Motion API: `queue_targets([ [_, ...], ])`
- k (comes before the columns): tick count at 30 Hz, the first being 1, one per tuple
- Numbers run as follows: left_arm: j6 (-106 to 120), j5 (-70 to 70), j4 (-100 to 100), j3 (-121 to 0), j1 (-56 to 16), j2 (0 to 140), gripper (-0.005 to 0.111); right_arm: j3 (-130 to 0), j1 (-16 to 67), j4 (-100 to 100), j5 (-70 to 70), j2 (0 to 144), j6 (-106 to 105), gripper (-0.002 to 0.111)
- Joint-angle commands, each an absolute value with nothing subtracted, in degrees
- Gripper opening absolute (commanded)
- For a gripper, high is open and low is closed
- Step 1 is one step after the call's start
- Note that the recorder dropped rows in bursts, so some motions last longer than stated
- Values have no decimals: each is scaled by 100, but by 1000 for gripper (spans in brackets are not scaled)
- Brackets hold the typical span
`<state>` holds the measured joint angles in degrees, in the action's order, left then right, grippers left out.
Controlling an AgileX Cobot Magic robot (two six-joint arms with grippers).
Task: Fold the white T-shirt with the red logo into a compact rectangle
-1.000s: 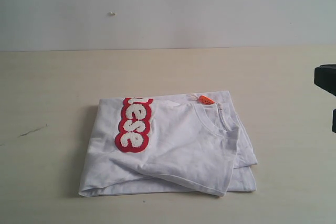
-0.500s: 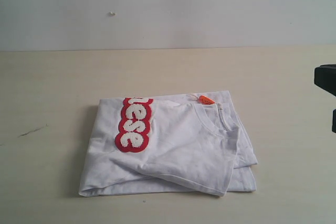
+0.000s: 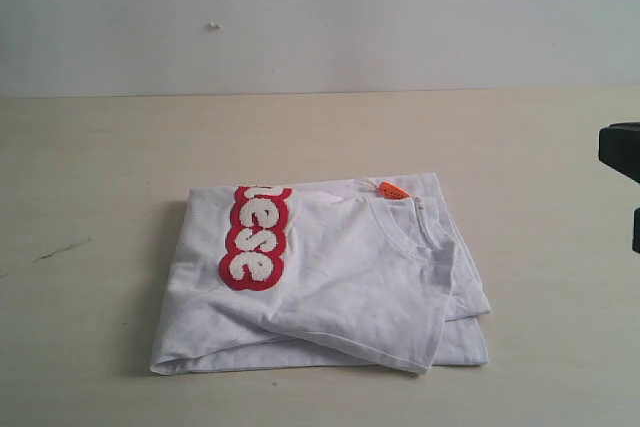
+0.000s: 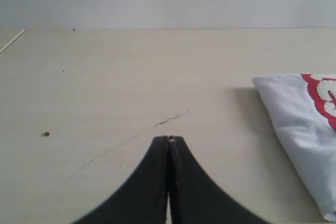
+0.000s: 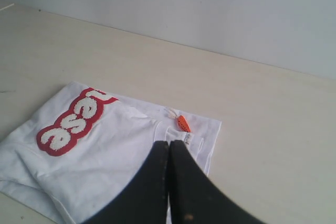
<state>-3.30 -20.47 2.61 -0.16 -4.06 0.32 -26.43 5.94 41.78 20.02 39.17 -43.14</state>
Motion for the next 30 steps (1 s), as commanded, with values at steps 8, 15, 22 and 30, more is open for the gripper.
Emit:
queue_targets([
  [8, -334, -2034, -58, 0, -394, 0, 0, -2620, 602, 4190, 1972, 3878, -4334, 0],
  [15, -334, -2034, -70, 0, -394, 0, 0, -2620, 602, 4190, 1972, 3878, -4334, 0],
  [22, -334, -2034, -70, 0, -394, 0, 0, -2620, 602, 4190, 1972, 3878, -4334, 0],
  [30, -334, -2034, -70, 0, -394, 0, 0, -2620, 737, 4352, 1948, 3798, -4344, 0],
])
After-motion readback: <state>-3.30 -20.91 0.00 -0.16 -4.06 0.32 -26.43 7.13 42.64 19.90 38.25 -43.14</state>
